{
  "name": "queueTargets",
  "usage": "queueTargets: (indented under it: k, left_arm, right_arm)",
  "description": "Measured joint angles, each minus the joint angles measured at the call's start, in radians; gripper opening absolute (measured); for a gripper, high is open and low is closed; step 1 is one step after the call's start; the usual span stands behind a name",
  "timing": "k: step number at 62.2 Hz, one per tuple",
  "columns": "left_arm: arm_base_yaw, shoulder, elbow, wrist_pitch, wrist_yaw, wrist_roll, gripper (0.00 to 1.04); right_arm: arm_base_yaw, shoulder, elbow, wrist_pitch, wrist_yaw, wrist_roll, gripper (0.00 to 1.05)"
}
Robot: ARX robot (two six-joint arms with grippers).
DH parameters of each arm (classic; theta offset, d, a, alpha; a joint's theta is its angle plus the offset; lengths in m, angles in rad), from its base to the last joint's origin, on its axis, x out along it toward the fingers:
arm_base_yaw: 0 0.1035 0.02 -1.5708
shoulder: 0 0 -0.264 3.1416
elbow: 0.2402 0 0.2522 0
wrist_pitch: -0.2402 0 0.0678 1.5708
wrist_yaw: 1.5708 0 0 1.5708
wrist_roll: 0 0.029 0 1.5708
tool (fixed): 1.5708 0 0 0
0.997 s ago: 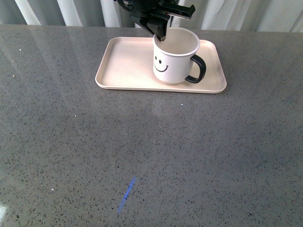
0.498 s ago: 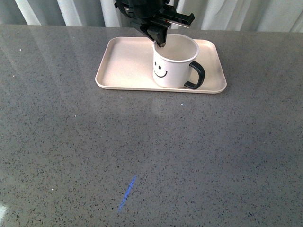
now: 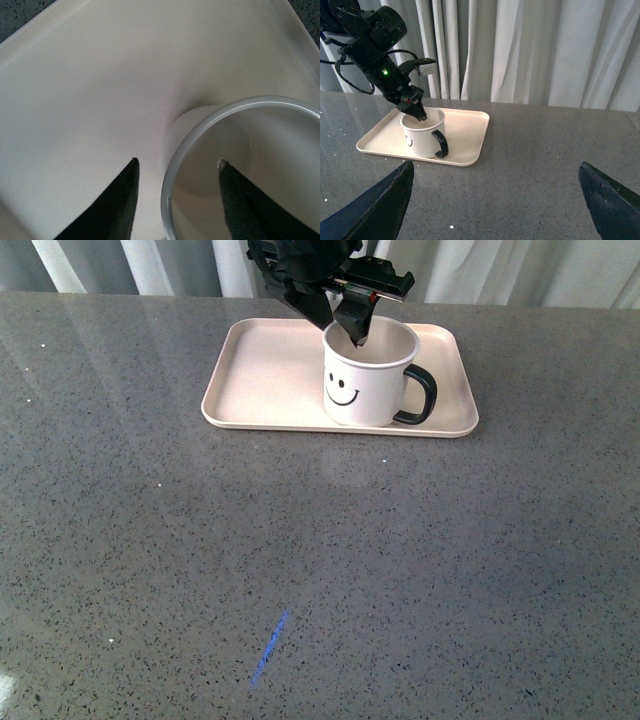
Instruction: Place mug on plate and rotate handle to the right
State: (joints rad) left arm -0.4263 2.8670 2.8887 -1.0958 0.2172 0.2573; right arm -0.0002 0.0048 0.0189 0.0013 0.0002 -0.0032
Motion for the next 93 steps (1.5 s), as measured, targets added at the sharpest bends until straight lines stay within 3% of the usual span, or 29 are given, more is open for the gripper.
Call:
queueTargets:
  k: [2,4,10,11,13,18,37,43,47,49,54,60,76,93]
  left_arm:
    - [0.001,0.000,0.000,0.004,0.000,-0.001,0.57]
    - [0.001,0.000,0.000,0.004,0.000,-0.001,0.57]
    - [0.005,-0.006,0.000,0.004,0.001,0.000,0.72]
    - [0.008,-0.009,0.000,0.004,0.000,0.000,0.81]
    - [0.010,-0.020,-0.008,0.011,0.000,0.000,0.84]
    - [0.018,-0.122,-0.158,0.124,0.001,-0.005,0.96]
    - [0.061,-0.739,-0.875,0.582,0.016,-0.119,0.96]
    - [0.068,-0.874,-1.087,0.742,-0.042,-0.179,0.96]
    - [0.064,-0.962,-1.279,1.015,-0.253,-0.207,0.87]
    - [0.068,-1.017,-1.412,1.226,-0.385,-0.222,0.80]
    - [0.090,-1.112,-1.636,1.521,-0.507,-0.235,0.67]
    - [0.145,-1.241,-1.913,1.785,-0.497,-0.247,0.48]
    - [0.232,-1.455,-2.332,1.948,-0.400,-0.256,0.01]
    - [0.312,-1.682,-2.606,1.987,-0.325,-0.255,0.01]
  right_arm:
    - [0.000,0.000,0.000,0.000,0.000,0.000,0.96]
    - [0.000,0.000,0.000,0.000,0.000,0.000,0.96]
    - [0.000,0.000,0.000,0.000,0.000,0.000,0.96]
    - [0.000,0.000,0.000,0.000,0.000,0.000,0.96]
    - [0.000,0.000,0.000,0.000,0.000,0.000,0.96]
    - [0.000,0.000,0.000,0.000,0.000,0.000,0.96]
    - [0.000,0.000,0.000,0.000,0.000,0.000,0.96]
    - [0.000,0.000,0.000,0.000,0.000,0.000,0.96]
    - [0.000,0.000,0.000,0.000,0.000,0.000,0.96]
    - [0.000,0.000,0.000,0.000,0.000,0.000,0.96]
    - [0.000,0.000,0.000,0.000,0.000,0.000,0.96]
    - [0.000,0.000,0.000,0.000,0.000,0.000,0.96]
    - [0.000,0.000,0.000,0.000,0.000,0.000,0.96]
    - [0.000,0.000,0.000,0.000,0.000,0.000,0.96]
